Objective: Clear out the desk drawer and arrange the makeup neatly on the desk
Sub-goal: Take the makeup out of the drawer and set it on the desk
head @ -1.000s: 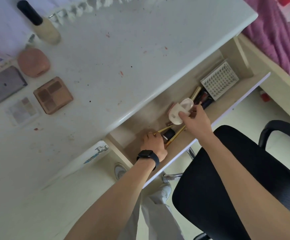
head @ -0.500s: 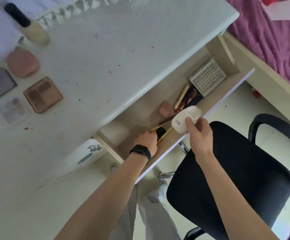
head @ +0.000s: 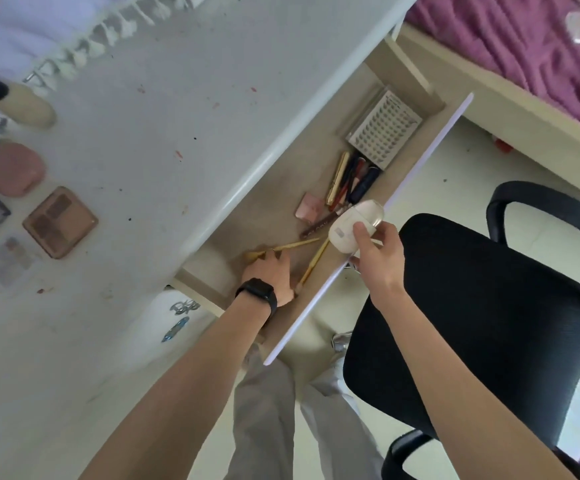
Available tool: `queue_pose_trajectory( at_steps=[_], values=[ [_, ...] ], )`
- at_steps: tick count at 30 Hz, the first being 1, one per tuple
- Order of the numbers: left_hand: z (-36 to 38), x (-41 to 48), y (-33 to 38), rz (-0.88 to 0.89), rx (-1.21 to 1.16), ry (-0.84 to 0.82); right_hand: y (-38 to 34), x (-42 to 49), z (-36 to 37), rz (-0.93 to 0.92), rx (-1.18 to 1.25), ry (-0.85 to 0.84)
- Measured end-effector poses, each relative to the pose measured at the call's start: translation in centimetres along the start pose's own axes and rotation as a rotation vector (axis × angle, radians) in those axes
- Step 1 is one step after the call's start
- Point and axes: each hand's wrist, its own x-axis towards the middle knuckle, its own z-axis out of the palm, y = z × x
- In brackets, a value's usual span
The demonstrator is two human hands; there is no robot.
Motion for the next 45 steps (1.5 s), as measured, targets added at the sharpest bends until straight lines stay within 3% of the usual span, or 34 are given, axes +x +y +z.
queue_pose_trajectory(
  at_steps=[4,10,17,20,24,27,32,35,41,45],
  values=[
    [1.5,-1.6,-1.2,-0.032,0.031,0.027,-0.1,-0.3,0.4,-0.037,-0.055,0.031],
    [1.8,-2.4,-1.3,-0.108,-0.186,0.101,0.2,-0.6,0.4,-0.069,-0.103,0.015],
    [-2.8,-5.4,-2.8,-0.067,-0.686,0.272,-0.6,-2.0,-0.7,-0.08,-0.242,-0.06],
    [-6.7,-8.3,-3.8,0.013,-1.008,0.332,-1.5,-3.6,-0.6,-0.07,-0.181,-0.155],
    [-12.3,-12.3,-6.7,0.112,-1.134,0.547,-4.0,-6.4,1.3,-0.078,-0.05,-0.355],
    [-15.9,-14.1,-10.6,0.06,-1.221,0.713,-6.7,-8.1,4.4,-0.097,0.004,-0.485],
    [-20.3,-13.7,-18.7,-0.171,-1.191,0.968,-11.0,-9.4,11.6,-0.167,0.05,-0.603],
    [-21.6,-11.5,-22.7,-0.292,-1.128,1.006,-12.5,-9.0,16.3,-0.188,0.039,-0.603],
    [-21.5,-7.6,-26.8,-0.272,-1.065,0.991,-12.7,-7.6,22.0,-0.239,-0.158,-0.524],
    [-20.3,-6.6,-28.4,-0.216,-1.049,0.954,-12.2,-7.9,23.9,-0.459,-0.464,-0.399]
  ],
)
